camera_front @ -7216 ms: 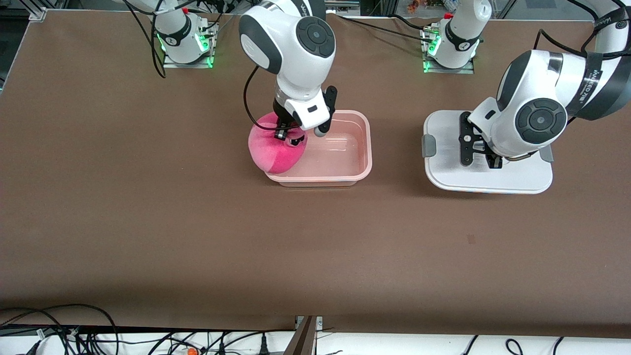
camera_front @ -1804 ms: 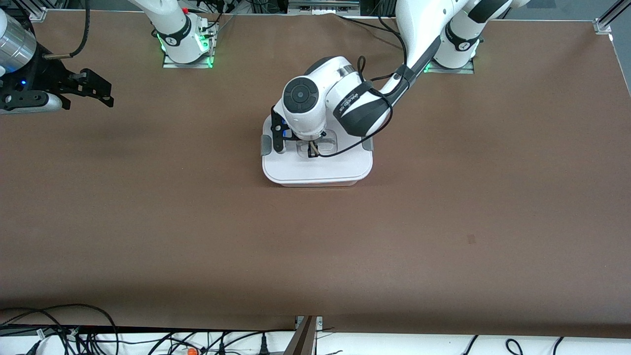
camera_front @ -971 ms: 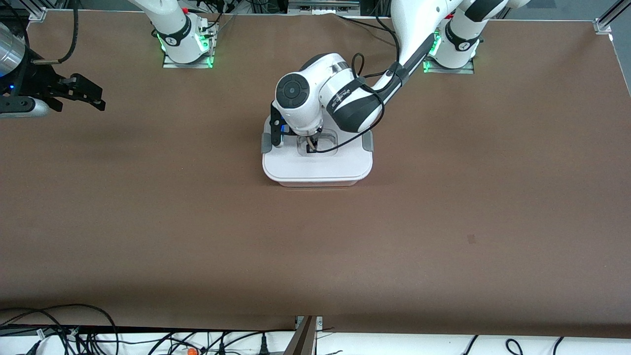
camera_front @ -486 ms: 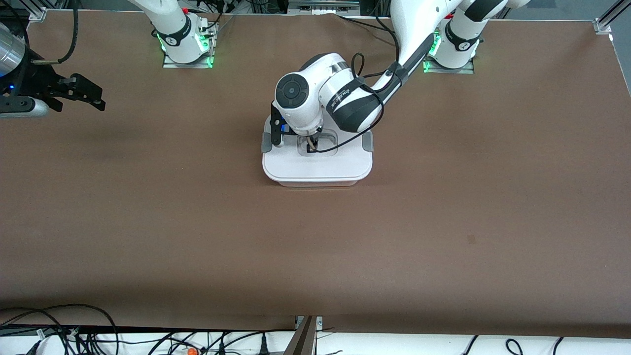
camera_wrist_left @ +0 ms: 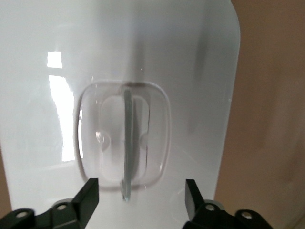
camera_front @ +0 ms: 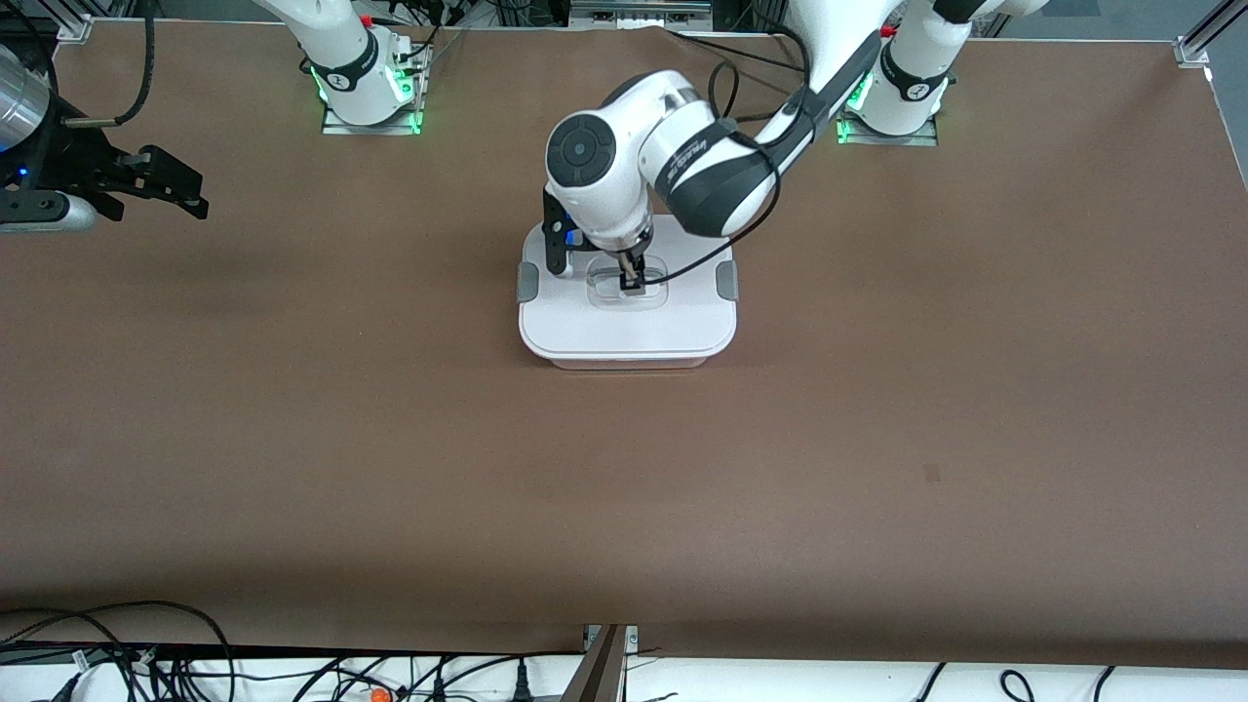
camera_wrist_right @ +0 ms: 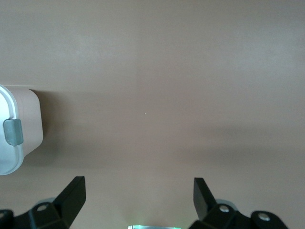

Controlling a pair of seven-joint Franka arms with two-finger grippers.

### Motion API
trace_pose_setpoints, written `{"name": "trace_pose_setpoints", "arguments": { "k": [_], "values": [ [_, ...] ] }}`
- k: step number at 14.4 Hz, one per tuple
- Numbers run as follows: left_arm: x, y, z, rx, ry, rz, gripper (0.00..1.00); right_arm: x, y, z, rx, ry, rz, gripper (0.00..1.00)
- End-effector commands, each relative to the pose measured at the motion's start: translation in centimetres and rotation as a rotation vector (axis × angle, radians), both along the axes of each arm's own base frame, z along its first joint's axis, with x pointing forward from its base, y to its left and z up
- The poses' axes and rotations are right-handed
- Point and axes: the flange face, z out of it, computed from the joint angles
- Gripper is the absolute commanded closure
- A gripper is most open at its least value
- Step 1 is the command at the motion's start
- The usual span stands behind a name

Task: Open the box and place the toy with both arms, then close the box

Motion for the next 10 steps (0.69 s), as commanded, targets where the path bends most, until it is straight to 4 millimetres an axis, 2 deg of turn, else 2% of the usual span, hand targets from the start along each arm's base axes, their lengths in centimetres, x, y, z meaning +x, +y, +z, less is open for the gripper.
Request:
{"name": "trace_pose_setpoints", "arguments": {
  "k": [1, 5, 6, 8, 10],
  "values": [
    [-0.8, 2.7, 6.0, 0.063, -0.041, 0.103, 0.0, 0.2, 0.1, 0.5, 0.003, -0.006, -0.01, 0.0],
    [3.1, 12.5, 15.4, 0.07, -0.115, 0.345, 0.0, 0.3, 0.2, 0.5, 0.003, -0.006, -0.009, 0.0],
    [4.1, 15.0, 17.0, 0.069, -0.132, 0.393, 0.0, 0.3, 0.1, 0.5, 0.003, -0.006, -0.01, 0.0],
    [7.1, 21.1, 18.1, 0.081, -0.135, 0.497, 0.0, 0.2, 0.4, 0.6, 0.003, -0.007, -0.004, 0.0],
    [10.5, 28.3, 18.2, 0.086, -0.133, 0.63, 0.0, 0.2, 0.6, 0.5, 0.003, -0.006, -0.001, 0.0]
  ]
}}
